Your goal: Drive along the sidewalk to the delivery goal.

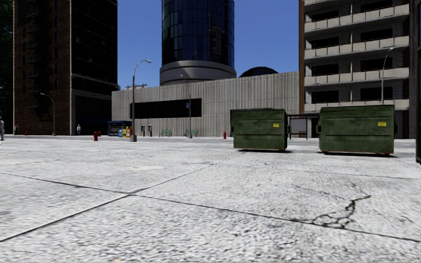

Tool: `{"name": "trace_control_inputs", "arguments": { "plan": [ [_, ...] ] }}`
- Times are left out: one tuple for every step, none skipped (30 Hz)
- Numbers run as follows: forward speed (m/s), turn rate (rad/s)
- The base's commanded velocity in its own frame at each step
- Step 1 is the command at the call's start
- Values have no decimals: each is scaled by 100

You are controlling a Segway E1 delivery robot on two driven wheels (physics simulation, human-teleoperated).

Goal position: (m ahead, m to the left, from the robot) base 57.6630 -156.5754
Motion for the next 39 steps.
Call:
{"name": "trace_control_inputs", "arguments": {
  "plan": [
    [200, 0],
    [200, 0],
    [200, 0],
    [200, 0],
    [200, 0],
    [200, 0],
    [200, 5],
    [200, 15],
    [200, 15],
    [200, 17],
    [200, 18],
    [200, 18],
    [200, 18],
    [200, 18],
    [200, 18],
    [200, 18],
    [200, 18],
    [200, 19],
    [200, 19],
    [200, 19],
    [200, 19],
    [200, 20],
    [200, 20],
    [200, 20],
    [200, 20],
    [200, 20],
    [200, 20],
    [200, 20],
    [200, 20],
    [200, 20],
    [200, 20],
    [200, 20],
    [200, 20],
    [200, 28],
    [200, 28],
    [200, 28],
    [200, 28],
    [200, 28],
    [200, 28]
  ]
}}
